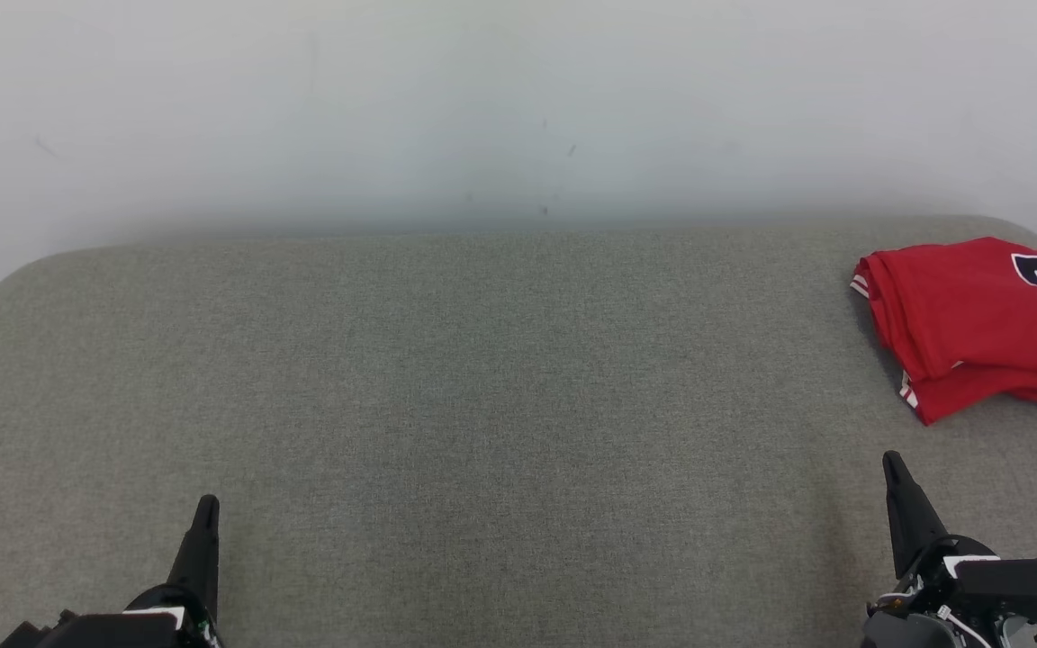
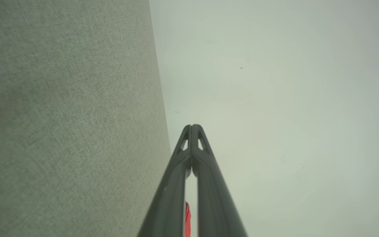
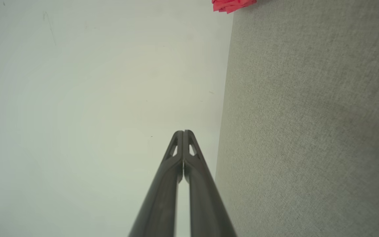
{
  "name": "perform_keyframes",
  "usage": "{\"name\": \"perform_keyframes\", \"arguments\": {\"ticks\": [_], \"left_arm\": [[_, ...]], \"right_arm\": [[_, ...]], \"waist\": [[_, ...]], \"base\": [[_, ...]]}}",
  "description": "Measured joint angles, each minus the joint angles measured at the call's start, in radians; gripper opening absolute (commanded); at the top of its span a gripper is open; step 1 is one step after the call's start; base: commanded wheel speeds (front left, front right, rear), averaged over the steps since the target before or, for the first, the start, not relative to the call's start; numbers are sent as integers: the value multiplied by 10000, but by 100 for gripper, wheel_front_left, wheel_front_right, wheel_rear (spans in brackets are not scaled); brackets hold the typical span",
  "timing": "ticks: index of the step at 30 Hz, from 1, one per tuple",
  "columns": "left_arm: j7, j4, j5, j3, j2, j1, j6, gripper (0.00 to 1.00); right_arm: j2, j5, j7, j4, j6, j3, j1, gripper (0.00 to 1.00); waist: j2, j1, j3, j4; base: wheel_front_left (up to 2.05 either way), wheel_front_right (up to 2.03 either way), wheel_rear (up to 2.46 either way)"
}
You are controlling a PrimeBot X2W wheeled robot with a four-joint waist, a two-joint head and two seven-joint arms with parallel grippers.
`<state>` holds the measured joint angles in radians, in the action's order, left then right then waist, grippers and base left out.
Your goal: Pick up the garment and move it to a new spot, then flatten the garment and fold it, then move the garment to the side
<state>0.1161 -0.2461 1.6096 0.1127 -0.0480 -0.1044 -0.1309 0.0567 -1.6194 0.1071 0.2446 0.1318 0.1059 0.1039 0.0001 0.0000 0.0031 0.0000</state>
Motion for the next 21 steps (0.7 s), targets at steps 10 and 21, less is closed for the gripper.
{"name": "perform_keyframes", "arguments": {"ticks": [10,21], "left_arm": [[0,0,0,-2,-2,0,0,0],[0,-2,0,-2,-2,0,0,0]], "right_arm": [[-10,2,25,0,0,17,1,0],[-15,4,29,0,0,29,2,0]], "waist": [[0,0,0,0],[-1,0,0,0]], "base": [[0,0,0],[0,0,0]]}}
